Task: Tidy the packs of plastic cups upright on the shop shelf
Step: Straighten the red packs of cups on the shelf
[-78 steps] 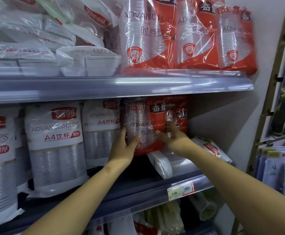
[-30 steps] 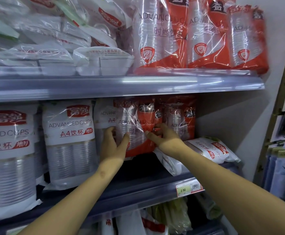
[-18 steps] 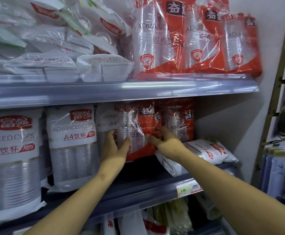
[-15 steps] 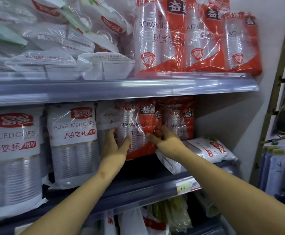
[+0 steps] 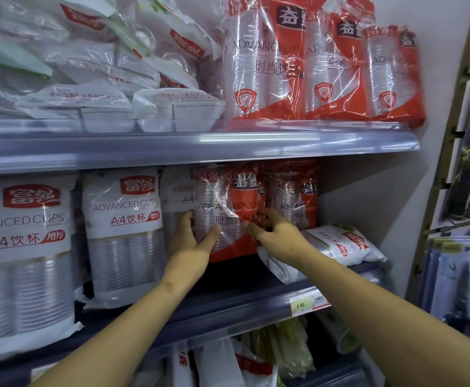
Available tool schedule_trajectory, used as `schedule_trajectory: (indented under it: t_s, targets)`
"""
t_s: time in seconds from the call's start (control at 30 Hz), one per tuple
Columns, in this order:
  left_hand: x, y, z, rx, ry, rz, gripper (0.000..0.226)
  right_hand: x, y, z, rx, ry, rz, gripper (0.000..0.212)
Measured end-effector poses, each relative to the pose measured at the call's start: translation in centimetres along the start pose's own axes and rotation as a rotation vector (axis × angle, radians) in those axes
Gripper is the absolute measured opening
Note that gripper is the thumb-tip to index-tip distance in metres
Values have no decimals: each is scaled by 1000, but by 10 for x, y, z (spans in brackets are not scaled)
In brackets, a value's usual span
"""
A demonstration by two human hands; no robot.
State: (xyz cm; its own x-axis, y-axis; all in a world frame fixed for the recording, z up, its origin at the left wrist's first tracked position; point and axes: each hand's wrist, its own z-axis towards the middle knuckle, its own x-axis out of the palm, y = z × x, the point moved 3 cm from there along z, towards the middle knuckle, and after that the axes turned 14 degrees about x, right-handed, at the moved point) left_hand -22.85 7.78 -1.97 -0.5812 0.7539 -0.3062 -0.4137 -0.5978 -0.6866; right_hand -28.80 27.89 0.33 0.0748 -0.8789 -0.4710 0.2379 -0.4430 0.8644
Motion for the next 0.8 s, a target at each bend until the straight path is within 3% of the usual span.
schedule_trajectory:
  t_s: [0.2, 0.6, 0.8]
  targets:
    - [0, -1, -2, -13, -19, -4, 68, -6, 1, -6, 20, 15, 33, 37]
    - [-2, 10, -19, -63, 28, -12, 71, -26, -13, -7, 61, -151, -24, 44]
    - [0, 14, -27, -88, 39, -17, 71, -34, -18, -12, 75, -216, -62, 24]
